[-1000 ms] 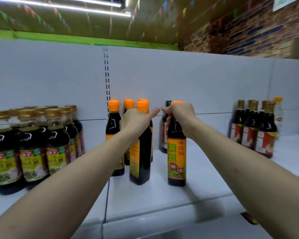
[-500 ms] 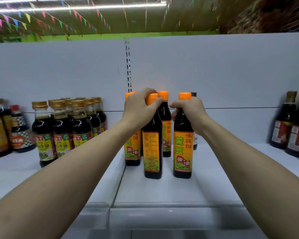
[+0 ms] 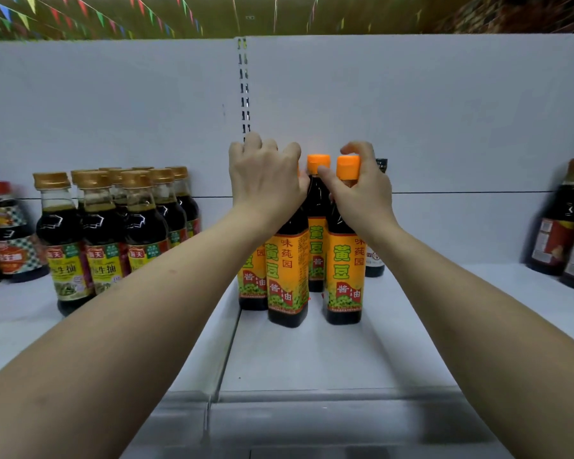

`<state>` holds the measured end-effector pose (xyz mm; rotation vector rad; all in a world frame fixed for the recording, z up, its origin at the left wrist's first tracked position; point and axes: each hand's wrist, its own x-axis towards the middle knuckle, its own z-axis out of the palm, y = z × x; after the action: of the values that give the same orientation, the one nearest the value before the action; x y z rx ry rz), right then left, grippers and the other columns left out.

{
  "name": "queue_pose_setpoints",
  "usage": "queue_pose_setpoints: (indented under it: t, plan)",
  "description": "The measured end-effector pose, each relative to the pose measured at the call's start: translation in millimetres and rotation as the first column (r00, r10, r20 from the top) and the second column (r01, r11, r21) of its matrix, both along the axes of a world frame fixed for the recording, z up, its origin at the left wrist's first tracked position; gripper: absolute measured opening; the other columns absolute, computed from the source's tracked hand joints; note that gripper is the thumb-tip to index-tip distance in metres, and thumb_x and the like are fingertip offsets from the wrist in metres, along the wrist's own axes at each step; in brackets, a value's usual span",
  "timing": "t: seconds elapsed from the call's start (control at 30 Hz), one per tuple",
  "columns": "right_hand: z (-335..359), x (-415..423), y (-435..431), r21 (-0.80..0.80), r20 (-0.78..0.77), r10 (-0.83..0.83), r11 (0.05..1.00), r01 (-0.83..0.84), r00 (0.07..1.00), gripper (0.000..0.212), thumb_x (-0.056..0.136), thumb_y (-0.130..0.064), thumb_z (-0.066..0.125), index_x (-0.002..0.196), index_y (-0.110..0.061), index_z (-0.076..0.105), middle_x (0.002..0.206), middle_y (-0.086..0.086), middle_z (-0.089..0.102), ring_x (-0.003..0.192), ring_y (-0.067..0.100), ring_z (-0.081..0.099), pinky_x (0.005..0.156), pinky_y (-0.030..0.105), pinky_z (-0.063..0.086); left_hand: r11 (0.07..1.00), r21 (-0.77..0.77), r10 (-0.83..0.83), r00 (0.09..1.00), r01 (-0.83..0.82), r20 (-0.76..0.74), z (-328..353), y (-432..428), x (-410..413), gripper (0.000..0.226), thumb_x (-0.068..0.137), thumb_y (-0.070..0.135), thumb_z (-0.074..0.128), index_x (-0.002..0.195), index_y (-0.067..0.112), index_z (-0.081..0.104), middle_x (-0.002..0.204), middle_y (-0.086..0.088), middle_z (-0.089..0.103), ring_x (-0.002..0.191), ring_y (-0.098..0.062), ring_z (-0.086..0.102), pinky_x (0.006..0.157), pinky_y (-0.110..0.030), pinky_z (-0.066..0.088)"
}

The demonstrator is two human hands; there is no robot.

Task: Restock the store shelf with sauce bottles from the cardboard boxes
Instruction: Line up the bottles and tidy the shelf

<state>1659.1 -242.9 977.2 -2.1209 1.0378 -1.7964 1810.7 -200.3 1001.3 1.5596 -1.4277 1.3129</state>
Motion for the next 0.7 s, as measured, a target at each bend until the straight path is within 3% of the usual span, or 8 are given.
queue_pose_setpoints:
  t: [0.2,0.37,0.5,0.6,0.7]
  plan:
    - [1,12,-5,0.036,0.097,0.081,0.996,-0.085,0.992,0.026,0.109,-0.049,0.038,0.112,-0.025,0.048,0.077,0.002,0.065,0.064,0.011,0.066,0.059,0.032,0.052,0.999,-0.008,0.041,0.998,-0.041,0.039,1,-10,-1,0.022,0.083,0.031,0.062,0.069,0.015,0.064,0.061,-0.008,0.057,0.067,-0.029,0.046,0.064,-0.037,0.024]
    - [2,17,-9,0.016,0.111,0.089,0.996,-0.092,0.990,0.021,0.111,-0.040,0.037,0.109,-0.022,0.047,0.072,-0.004,0.055,0.053,-0.004,0.056,0.048,0.015,0.042,0.998,-0.017,-0.054,0.996,0.055,0.073,1,-10,7,0.035,0.094,0.034,0.043,0.071,0.011,0.058,0.065,-0.013,0.058,0.071,-0.027,0.034,0.063,-0.038,0.024]
    - [0,24,-14,0.014,0.119,0.055,0.998,-0.057,0.991,0.022,0.110,-0.044,0.039,0.107,-0.025,0.050,0.072,-0.003,0.060,0.058,0.004,0.060,0.054,0.025,0.048,0.994,-0.053,-0.085,0.988,0.092,0.129,-1,-15,17,0.036,0.095,0.032,0.044,0.073,0.009,0.061,0.063,-0.013,0.059,0.067,-0.027,0.035,0.060,-0.037,0.026]
    - [-1,34,-20,0.013,0.121,-0.003,1.000,0.001,0.993,0.030,0.107,-0.050,0.038,0.108,-0.024,0.053,0.072,-0.007,0.057,0.068,0.016,0.060,0.065,0.039,0.049,0.996,-0.053,-0.058,0.985,0.068,0.164,-3,-20,19,0.034,0.096,0.034,0.051,0.079,0.009,0.065,0.066,-0.011,0.062,0.066,-0.029,0.050,0.059,-0.035,0.027]
    - [0,38,-22,0.012,0.118,-0.034,0.999,0.032,0.992,0.033,0.107,-0.049,0.039,0.110,-0.021,0.056,0.072,-0.007,0.057,0.069,0.016,0.057,0.067,0.040,0.047,0.994,-0.105,-0.016,0.980,0.038,0.198,-5,-26,23,0.032,0.094,0.037,0.057,0.081,0.010,0.067,0.066,-0.008,0.062,0.067,-0.029,0.056,0.059,-0.033,0.028]
